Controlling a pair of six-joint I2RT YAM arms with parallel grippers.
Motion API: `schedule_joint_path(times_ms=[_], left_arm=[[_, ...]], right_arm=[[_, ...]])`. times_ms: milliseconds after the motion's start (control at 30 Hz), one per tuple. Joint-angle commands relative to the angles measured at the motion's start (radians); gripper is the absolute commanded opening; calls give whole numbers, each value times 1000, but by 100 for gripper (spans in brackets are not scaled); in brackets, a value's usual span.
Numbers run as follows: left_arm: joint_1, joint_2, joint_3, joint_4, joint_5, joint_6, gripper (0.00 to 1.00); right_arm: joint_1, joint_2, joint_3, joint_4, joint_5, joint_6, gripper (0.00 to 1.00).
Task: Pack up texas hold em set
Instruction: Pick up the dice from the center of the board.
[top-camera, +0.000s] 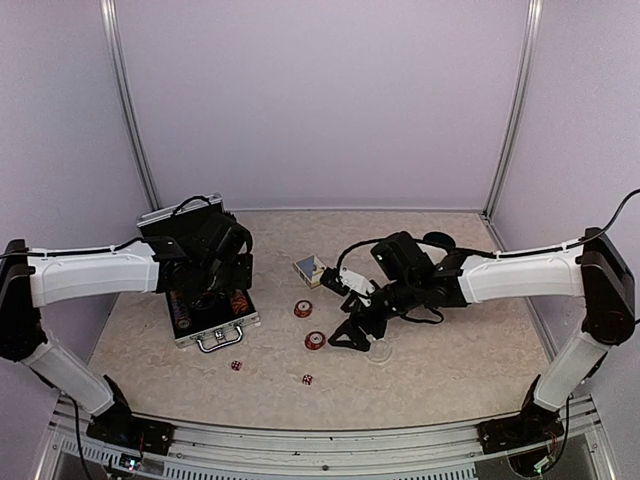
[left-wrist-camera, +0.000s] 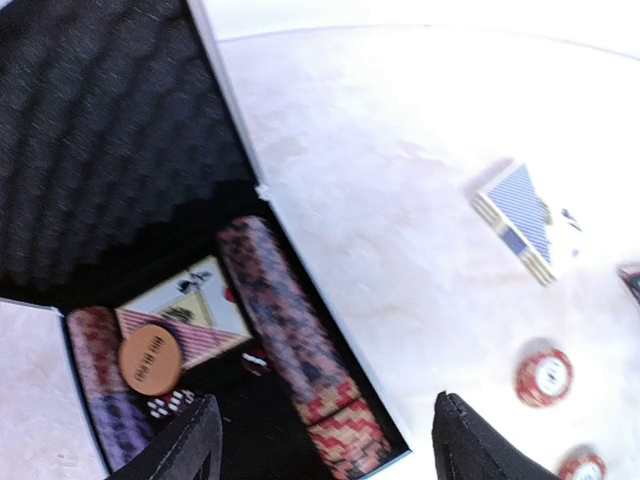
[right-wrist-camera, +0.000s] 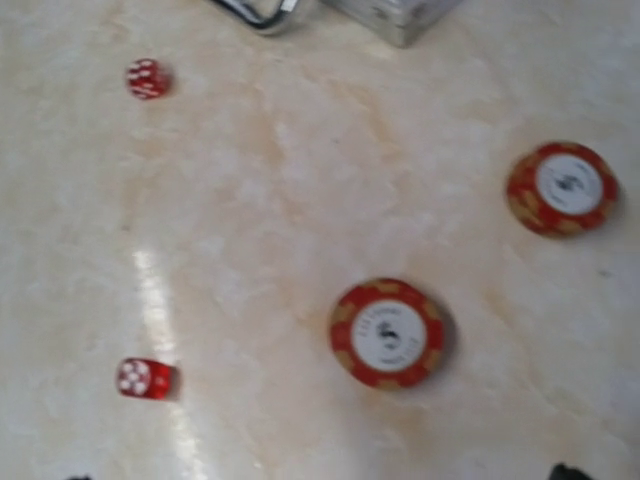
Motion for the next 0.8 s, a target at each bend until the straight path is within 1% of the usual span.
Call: schedule_joint_path(times_ms=[0, 167, 233, 367, 533, 633, 767], left_arm=[[-34, -70, -97, 113, 159, 1, 75], [-85, -155, -202, 192, 248, 9, 86], [-114, -173, -225, 199, 257, 10, 90], [-189, -183, -253, 209, 256, -25, 94], [-283, -149, -267, 224, 264, -119, 94], [-337, -93, -246, 216, 288, -172, 92], [-393, 12, -199, 185, 326, -223, 85]], right_arm=[[-28, -46, 26, -34, 85, 57, 99], [-67, -62, 26, -63, 148, 94, 99], [-84, -73, 21, -70, 177, 100, 99], [-133, -89, 5, -60, 200, 108, 99], [-194, -97, 2, -52, 219, 99, 99], [-218, -98, -2, -42, 211, 90, 99], [-229, -98, -16, -11, 183, 91, 99]])
